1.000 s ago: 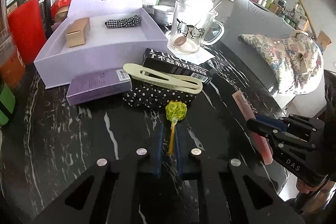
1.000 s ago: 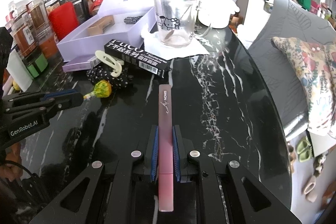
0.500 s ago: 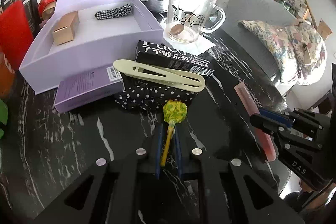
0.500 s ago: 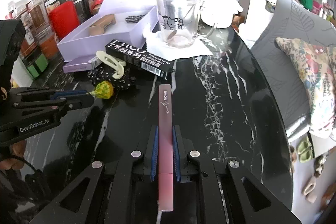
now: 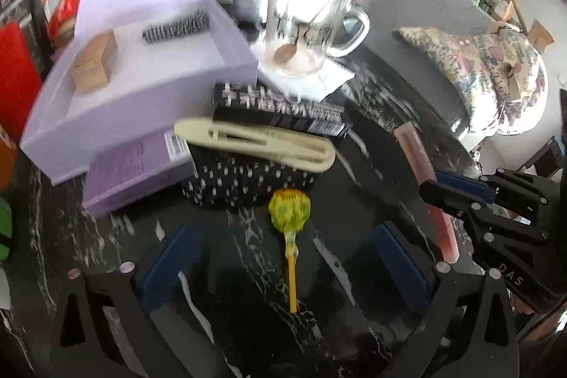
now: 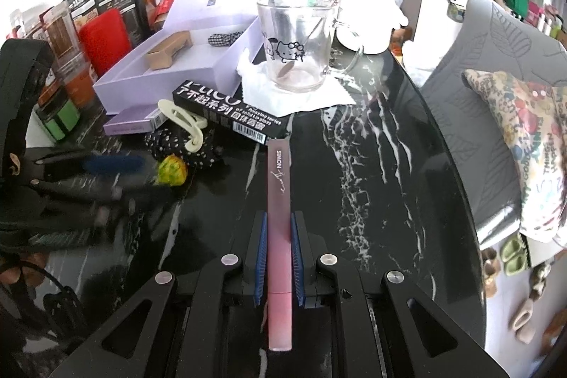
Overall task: Organize rigid objects
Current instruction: 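Lift the lollipop with the left tool while the right tool carries the nail file toward the white box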
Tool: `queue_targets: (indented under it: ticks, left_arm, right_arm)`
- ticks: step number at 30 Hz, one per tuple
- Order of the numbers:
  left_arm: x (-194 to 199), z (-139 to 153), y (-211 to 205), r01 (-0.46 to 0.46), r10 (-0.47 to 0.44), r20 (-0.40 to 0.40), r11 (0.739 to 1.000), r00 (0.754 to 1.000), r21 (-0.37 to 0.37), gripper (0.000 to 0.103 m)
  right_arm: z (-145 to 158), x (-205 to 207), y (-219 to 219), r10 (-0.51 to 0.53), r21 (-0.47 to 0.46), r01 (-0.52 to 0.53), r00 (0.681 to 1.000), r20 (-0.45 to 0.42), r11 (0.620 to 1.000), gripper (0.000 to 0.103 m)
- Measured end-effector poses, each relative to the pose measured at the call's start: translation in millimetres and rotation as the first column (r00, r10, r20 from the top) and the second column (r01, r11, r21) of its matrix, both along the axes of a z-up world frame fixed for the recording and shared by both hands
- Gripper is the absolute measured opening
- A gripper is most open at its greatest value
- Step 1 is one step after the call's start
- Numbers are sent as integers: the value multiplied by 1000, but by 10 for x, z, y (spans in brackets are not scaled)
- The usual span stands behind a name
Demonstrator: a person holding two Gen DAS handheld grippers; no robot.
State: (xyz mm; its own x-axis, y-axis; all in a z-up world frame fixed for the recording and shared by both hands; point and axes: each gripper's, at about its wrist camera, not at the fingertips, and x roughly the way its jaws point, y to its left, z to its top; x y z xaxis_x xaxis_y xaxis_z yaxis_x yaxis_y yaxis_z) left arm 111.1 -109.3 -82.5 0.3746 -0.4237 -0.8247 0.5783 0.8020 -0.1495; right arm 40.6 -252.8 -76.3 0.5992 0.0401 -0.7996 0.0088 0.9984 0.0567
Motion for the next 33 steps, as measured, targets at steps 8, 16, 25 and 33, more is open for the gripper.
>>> queue_targets:
  ticks: [8, 16, 25, 33]
  left_arm:
    - [113, -118, -105, -2, 2, -28, 1000, 1000, 9, 103]
    - [146, -190, -181, -13, 13, 4, 998, 1000, 57, 66]
    - [94, -165, -94, -8, 7, 10, 999, 1000, 35, 27]
    - [-10, -12, 68, -26, 26, 37, 1000, 999, 1, 27]
  right_arm:
    - [-7, 51, -53, -8, 3, 8, 1000, -4, 1000, 13]
    - [-9, 55, -81, -19, -9, 19, 1000, -14, 1000, 13]
    - [4, 39, -66, -23, -11, 22, 1000, -16, 1000, 13]
    - [28, 12, 28, -6, 0, 6, 1000, -11, 1000, 13]
